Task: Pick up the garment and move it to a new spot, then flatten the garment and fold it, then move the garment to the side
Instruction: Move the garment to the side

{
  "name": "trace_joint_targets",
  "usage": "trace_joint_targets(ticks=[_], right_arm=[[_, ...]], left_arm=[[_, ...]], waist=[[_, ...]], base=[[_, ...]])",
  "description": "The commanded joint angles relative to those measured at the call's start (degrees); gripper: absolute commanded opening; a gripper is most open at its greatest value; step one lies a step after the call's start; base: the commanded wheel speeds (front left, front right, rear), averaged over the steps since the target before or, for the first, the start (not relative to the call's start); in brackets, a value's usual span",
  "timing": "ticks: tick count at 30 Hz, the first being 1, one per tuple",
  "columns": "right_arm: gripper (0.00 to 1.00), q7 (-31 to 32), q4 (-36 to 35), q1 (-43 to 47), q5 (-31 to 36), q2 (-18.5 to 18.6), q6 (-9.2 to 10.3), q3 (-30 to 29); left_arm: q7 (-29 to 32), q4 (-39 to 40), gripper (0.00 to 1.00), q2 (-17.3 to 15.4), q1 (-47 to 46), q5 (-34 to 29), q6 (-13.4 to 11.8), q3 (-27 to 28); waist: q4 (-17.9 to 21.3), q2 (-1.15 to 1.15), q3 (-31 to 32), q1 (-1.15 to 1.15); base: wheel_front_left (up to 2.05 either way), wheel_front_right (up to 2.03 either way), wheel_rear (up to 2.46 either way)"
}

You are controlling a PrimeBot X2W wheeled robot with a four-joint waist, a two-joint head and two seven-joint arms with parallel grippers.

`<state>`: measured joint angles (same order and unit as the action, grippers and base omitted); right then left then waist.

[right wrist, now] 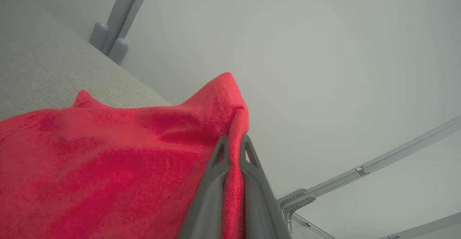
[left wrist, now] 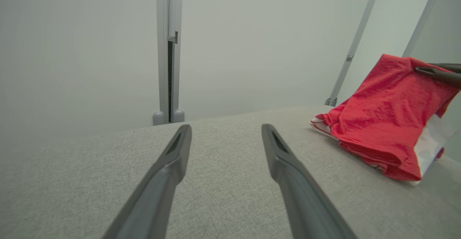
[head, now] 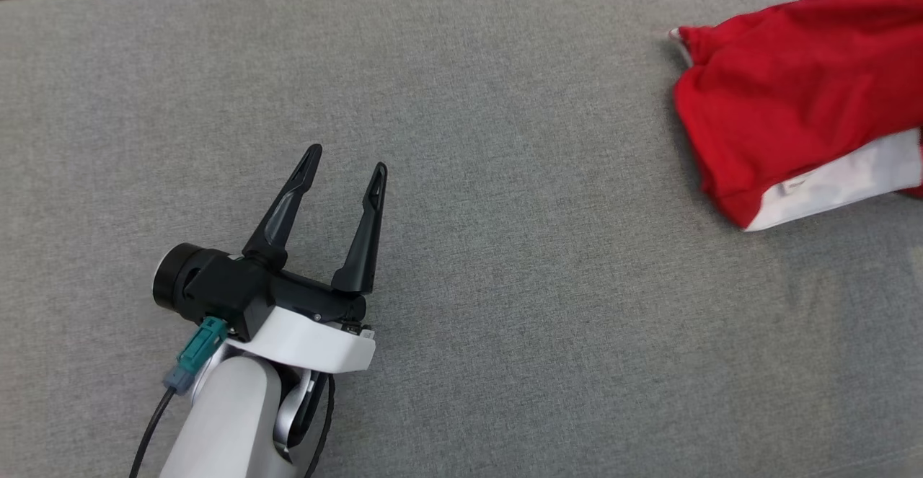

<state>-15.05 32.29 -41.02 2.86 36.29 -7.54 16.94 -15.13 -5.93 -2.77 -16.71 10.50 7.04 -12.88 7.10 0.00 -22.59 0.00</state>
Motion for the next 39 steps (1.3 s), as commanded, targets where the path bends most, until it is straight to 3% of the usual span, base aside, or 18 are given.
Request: trace_joint_targets(ticks=[1, 4, 9, 18, 19, 20, 29, 36, 39], right_arm=[[0.00, -0.1, 0.0, -1.2, -0.9, 0.4, 0.10, -0.7], [0.00, -0.1, 3.1, -2.6, -3.9, 1.6, 0.10, -5.8], [0.00, 0.4, 7.9, -4.8, -0.6, 3.9, 0.11, -10.0], [0.00, 2.9, 14.4, -5.0, 5.3, 3.4, 0.11, -15.6], [0.33, 3.2, 15.0, -5.0, 5.6, 3.1, 0.11, -16.4], [1.00, 3.8, 15.7, -5.1, 6.0, 2.8, 0.11, -17.7], [1.00, 3.1, 19.0, -5.7, 5.0, -3.5, 0.11, -22.7], [1.00, 0.6, 16.1, -3.8, 1.8, -10.0, 0.11, -20.4], [1.00, -0.1, 12.6, -1.4, -3.4, -14.5, 0.11, -19.1]], left_arm=[[0.0, -0.1, 1.00, -0.3, -0.9, -0.4, 0.2, 0.3], [0.0, -0.4, 1.00, -0.6, -1.9, -1.5, 0.4, 0.9], [0.0, -0.6, 1.00, -0.9, -3.1, -1.0, 0.5, 0.3], [0.0, -1.1, 1.00, -1.0, -4.0, 0.1, 0.6, -0.2], [0.0, -1.3, 1.00, -1.0, -4.0, 0.2, 0.6, -0.1], [0.0, -1.3, 1.00, -0.9, -4.0, 0.2, 0.6, -0.1], [0.0, -2.4, 1.00, -0.5, -2.3, 1.7, 0.5, 1.7], [0.0, -1.9, 1.00, -0.3, 0.2, 2.5, 0.5, 6.4], [0.0, -1.9, 1.00, -0.3, 2.2, 3.2, 0.5, 8.6]], waist=[[1.0, 0.00, -2.0, 0.00], [1.0, 0.00, -4.2, 0.00], [0.1, 0.00, -6.8, 0.00], [-2.4, 0.00, -8.1, 0.00], [-2.6, 0.00, -7.9, 0.00], [-2.8, 0.00, -7.6, 0.00], [-4.7, 0.00, -0.6, 0.00], [-6.8, 0.00, 7.0, 0.00], [-8.1, 0.00, 10.8, 0.00]], base=[[0.00, 0.00, 0.00], [0.00, 0.00, 0.00], [0.00, 0.00, 0.00], [0.00, 0.00, 0.00], [0.00, 0.00, 0.00], [0.00, 0.00, 0.00], [0.00, 0.00, 0.00], [0.00, 0.00, 0.00], [0.00, 0.00, 0.00]])
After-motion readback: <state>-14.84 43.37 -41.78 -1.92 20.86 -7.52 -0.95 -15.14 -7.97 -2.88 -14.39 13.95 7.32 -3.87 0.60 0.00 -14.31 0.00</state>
